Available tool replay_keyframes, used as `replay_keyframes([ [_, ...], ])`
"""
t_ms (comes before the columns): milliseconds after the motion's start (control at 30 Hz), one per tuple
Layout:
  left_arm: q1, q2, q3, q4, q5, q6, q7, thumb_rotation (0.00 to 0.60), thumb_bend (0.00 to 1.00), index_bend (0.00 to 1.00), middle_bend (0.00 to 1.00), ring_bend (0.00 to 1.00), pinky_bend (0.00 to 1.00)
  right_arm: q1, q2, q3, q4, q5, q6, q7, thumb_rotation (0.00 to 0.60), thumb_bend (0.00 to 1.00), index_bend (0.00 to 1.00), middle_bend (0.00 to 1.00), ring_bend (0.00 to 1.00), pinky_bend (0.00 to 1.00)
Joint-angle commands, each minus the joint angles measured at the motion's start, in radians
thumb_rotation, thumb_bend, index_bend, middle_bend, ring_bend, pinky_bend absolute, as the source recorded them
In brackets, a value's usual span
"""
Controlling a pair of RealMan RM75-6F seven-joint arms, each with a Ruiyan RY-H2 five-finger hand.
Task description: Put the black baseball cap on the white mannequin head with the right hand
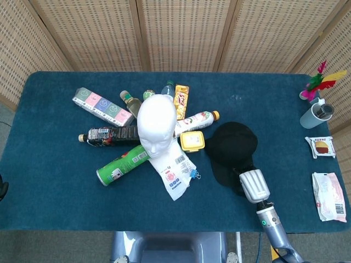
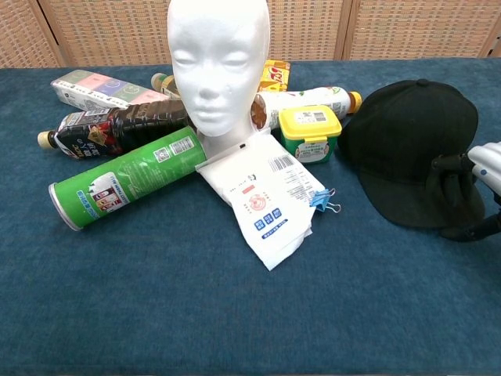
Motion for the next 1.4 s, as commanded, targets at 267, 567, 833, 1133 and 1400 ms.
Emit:
replay_keyframes([
  [267,0.002,-0.001,0.002,0.003,0.0,0.0,-0.004,0.6,0.35,0.66,0.52,0.39,0.33,0.007,-0.035,-0.008,0.082,-0.005,0.017,0.026,0.6,0.14,0.46,0.59,0.59,0.43],
  [567,0.002,-0.001,0.003,0.005,0.003,0.001,-0.006,0.6,0.35,0.66,0.52,0.39,0.33,0.015,-0.081,0.021,0.162,0.02,0.037,0.073,0.6,0.17,0.47,0.59,0.6,0.43],
  [833,0.007,-0.004,0.006,0.009,0.002,0.004,-0.011,0.6,0.35,0.66,0.52,0.39,0.33,0.048,-0.113,0.075,0.199,0.051,0.049,0.092,0.6,0.22,0.49,0.58,0.59,0.44],
  [1133,0.012,-0.005,0.007,0.013,-0.003,0.004,-0.014,0.6,0.35,0.66,0.52,0.39,0.33,0.135,-0.126,0.176,0.252,0.118,0.013,0.107,0.6,0.24,0.5,0.56,0.57,0.46],
  [1400,0.012,-0.007,0.007,0.014,-0.003,0.003,-0.014,0.6,0.35,0.66,0.52,0.39,0.33,0.188,-0.151,0.2,0.327,0.145,-0.03,0.097,0.6,0.25,0.5,0.54,0.54,0.53],
])
